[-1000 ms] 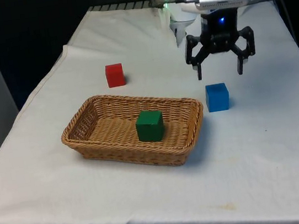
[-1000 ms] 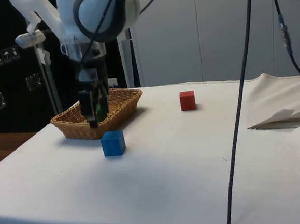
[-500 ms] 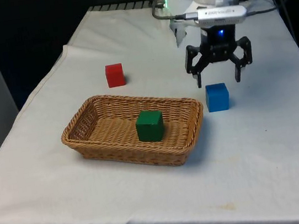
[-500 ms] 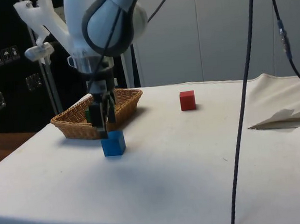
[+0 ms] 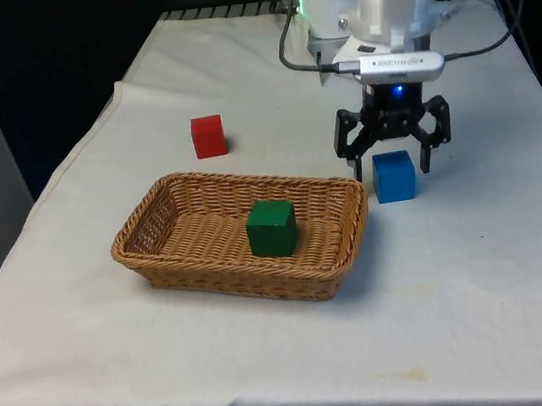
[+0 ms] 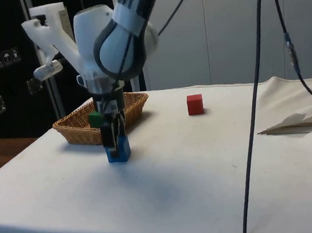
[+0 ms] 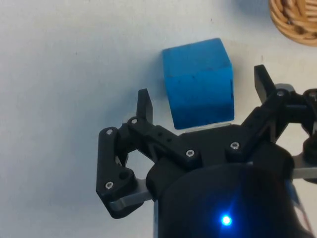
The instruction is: Pick up exactly two blocks and place them into the basket.
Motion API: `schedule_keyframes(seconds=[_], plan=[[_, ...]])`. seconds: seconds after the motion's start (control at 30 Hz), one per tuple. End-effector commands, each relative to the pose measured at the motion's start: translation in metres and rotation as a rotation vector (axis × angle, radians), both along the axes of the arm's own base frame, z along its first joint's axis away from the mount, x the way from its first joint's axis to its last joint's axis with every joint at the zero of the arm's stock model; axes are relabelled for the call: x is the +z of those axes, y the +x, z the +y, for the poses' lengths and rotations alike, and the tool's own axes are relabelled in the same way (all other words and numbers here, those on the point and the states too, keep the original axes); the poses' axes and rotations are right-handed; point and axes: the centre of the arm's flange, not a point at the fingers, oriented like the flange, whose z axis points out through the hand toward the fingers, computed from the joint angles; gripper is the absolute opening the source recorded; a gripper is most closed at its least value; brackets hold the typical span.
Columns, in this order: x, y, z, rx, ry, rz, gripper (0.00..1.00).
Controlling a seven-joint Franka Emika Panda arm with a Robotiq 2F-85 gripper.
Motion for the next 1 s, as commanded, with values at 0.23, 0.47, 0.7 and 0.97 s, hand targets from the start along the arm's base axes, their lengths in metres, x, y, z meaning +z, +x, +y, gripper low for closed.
schedule_keyframes(seconds=[0.23,0.47,0.7,0.97], plan=[[-0.012,0.000,0.002,0.000,0.007,-0.010,0.57],[-0.014,0.000,0.003,-0.001,0.007,-0.011,0.00],[-0.013,0.000,0.001,0.000,-0.007,-0.005,0.01],[0.007,0.000,0.004,0.003,0.006,-0.014,0.01]])
